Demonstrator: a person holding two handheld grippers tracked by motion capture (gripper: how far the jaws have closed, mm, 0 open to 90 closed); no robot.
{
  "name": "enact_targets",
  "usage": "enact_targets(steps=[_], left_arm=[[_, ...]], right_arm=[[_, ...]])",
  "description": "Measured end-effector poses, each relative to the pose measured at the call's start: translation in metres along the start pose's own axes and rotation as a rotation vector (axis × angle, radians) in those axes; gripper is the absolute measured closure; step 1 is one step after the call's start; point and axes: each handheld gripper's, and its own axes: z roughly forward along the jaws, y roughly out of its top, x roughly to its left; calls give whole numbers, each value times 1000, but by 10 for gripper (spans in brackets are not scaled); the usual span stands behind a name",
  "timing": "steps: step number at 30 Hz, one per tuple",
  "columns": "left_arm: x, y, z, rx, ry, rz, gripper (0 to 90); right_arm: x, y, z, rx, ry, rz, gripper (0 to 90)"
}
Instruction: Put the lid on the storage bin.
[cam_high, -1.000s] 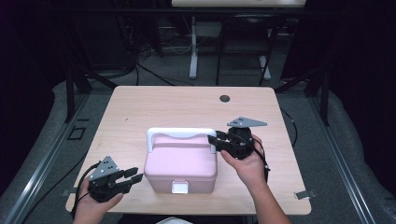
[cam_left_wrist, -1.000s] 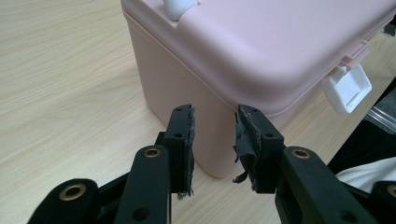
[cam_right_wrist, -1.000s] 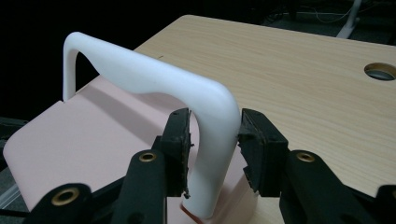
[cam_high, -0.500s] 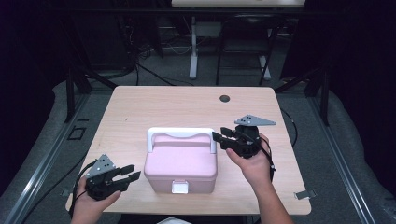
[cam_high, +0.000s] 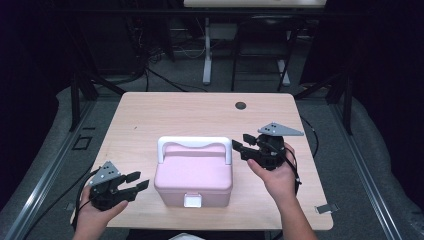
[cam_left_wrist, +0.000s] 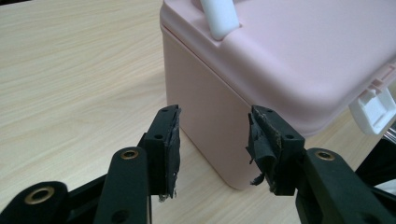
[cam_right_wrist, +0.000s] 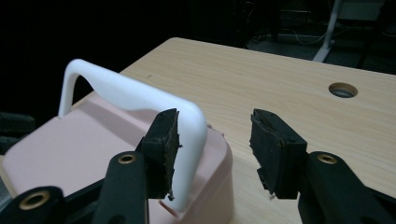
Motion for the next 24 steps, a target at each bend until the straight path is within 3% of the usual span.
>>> enact_targets(steps=[8, 24], left_arm=[[12, 13, 6, -20, 13, -7, 503], [38, 28, 29, -40, 36, -62, 465]], right_arm=[[-12, -11, -3, 9, -41, 6, 474], [-20, -27, -3, 21, -63, -14, 436]])
